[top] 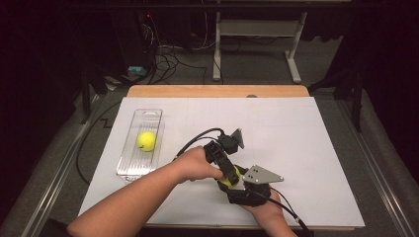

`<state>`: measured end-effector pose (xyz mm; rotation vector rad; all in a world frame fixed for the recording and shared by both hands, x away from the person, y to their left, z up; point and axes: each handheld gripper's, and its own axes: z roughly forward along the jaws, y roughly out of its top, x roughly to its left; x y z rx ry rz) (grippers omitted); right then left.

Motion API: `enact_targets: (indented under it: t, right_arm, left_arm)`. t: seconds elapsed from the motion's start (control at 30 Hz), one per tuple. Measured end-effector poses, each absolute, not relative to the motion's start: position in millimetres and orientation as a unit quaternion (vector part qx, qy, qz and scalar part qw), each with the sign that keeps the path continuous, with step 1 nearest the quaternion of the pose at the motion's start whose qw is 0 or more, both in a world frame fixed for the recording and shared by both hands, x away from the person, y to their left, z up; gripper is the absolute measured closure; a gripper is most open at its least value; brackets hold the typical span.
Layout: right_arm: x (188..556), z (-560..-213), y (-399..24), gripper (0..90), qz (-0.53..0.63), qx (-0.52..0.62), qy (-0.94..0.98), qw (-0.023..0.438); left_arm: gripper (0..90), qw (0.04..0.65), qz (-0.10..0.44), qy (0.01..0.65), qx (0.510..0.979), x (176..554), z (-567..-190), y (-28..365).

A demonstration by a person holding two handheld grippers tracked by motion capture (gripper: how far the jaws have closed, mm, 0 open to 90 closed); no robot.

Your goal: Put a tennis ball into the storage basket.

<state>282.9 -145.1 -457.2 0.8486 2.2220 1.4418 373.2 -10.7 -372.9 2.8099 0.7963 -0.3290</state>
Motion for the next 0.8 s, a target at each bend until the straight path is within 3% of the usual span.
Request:
enact_targets:
  t: [0.23,0.6,0.63,0.77,0.8]
  right_arm:
    - [283.6,-458.4,-145.0,27.7,0.509,0.304,0.785,0.179]
    - [284.3,-459.0,-145.0,26.4,0.514,0.303,0.782,0.180]
    - [284.4,-459.1,-145.1,25.3,0.515,0.301,0.782,0.181]
    - [286.8,-460.6,-144.8,6.8,0.514,0.309,0.781,0.174]
    - [286.8,-460.6,-144.8,6.8,0.514,0.309,0.781,0.174]
  left_arm:
    - [25.1,0.106,-0.130,0.265,0.949,373.1,-376.7,-12.9]
    - [26.8,0.108,-0.117,0.272,0.949,369.9,-374.3,-14.0]
    - [26.8,0.108,-0.115,0.272,0.949,369.8,-373.8,-14.1]
    - [26.9,0.109,-0.109,0.275,0.949,370.8,-372.0,-12.4]
    - [26.9,0.109,-0.109,0.275,0.949,370.8,-372.0,-12.4]
